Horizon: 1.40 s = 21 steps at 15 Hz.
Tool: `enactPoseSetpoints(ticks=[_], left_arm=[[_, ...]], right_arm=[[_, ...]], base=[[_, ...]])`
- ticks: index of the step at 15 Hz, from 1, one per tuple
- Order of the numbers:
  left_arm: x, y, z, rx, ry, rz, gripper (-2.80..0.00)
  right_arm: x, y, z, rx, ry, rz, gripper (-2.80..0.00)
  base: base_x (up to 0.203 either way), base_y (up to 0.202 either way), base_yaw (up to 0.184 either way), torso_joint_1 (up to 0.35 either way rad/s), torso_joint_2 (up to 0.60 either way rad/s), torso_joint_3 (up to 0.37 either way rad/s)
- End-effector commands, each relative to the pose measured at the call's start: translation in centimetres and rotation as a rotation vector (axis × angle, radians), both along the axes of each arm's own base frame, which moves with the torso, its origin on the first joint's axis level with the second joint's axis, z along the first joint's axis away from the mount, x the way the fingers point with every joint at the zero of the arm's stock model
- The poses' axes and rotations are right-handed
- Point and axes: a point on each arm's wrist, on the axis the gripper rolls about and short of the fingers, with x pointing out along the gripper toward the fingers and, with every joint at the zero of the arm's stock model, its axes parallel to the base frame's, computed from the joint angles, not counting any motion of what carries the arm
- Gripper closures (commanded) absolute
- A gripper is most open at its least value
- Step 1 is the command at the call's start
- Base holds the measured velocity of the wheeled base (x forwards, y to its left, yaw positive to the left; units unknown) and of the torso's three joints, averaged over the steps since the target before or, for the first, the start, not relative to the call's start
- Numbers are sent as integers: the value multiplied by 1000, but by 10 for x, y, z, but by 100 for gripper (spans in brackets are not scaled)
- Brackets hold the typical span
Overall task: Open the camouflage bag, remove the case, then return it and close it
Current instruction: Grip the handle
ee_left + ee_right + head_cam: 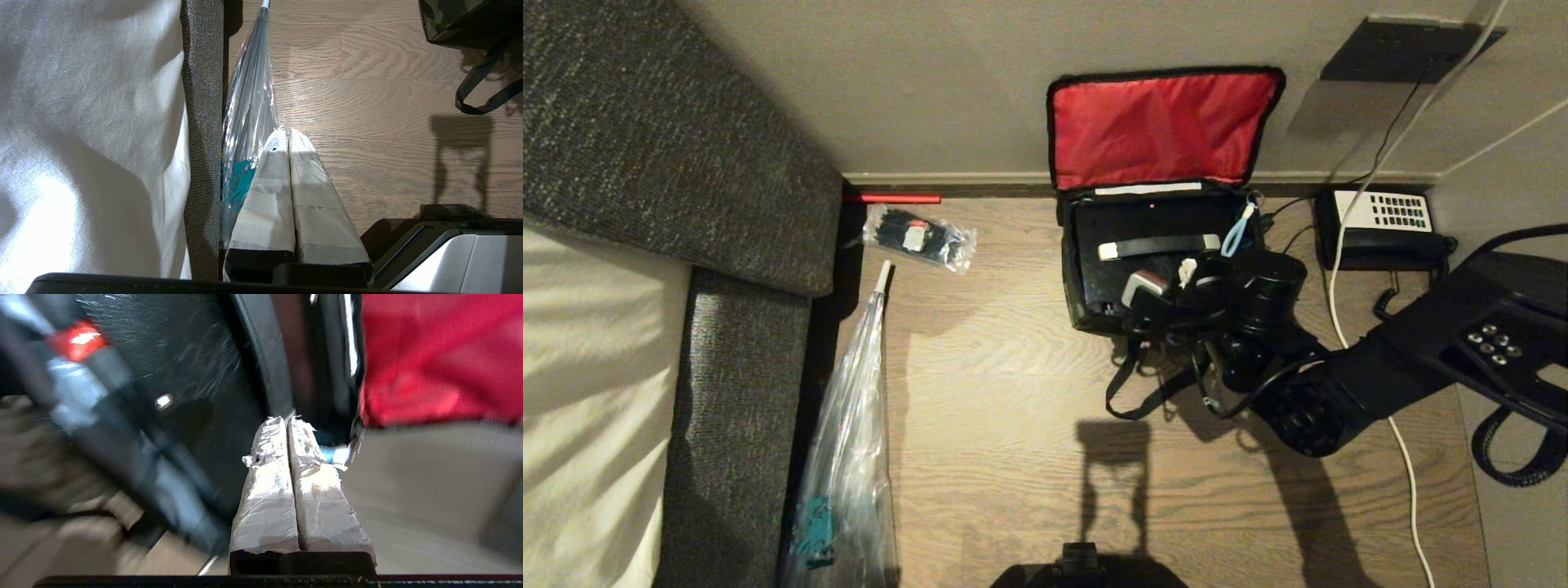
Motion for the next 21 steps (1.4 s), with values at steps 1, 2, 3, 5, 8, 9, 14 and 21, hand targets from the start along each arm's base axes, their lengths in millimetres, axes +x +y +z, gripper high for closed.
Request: enactPoseSetpoints(ticks=[1, 2, 3, 5, 8, 9, 14, 21], left_arm=[[0, 0, 0, 0, 2, 0, 0], [0, 0, 0, 0, 2, 0, 0], [0, 0, 0, 0, 2, 0, 0], [0, 0, 0, -1, 2, 0, 0], [0, 0, 0, 1, 2, 0, 0], [0, 0, 0, 1, 2, 0, 0], [0, 0, 0, 1, 2, 0, 0], [0, 0, 0, 1, 2, 0, 0]], right_arm=[[25, -24, -24, -45, -17, 82, 0], [32, -32, -30, -42, -32, 111, 0], [36, -34, -27, -30, -53, 116, 0], [40, -37, -20, -9, -85, 118, 0], [34, -38, -12, 3, -111, 124, 0], [32, -39, -11, -1, -105, 126, 0], [23, -28, -24, -5, -90, 163, 0], [29, -20, -34, -6, -89, 175, 0]], base=[[0, 0, 0, 0, 0, 0], [0, 0, 0, 0, 0, 0], [0, 0, 0, 0, 0, 0], [0, 0, 0, 0, 0, 0], [0, 0, 0, 0, 0, 0], [0, 0, 0, 0, 0, 0], [0, 0, 0, 0, 0, 0], [0, 0, 0, 0, 0, 0]])
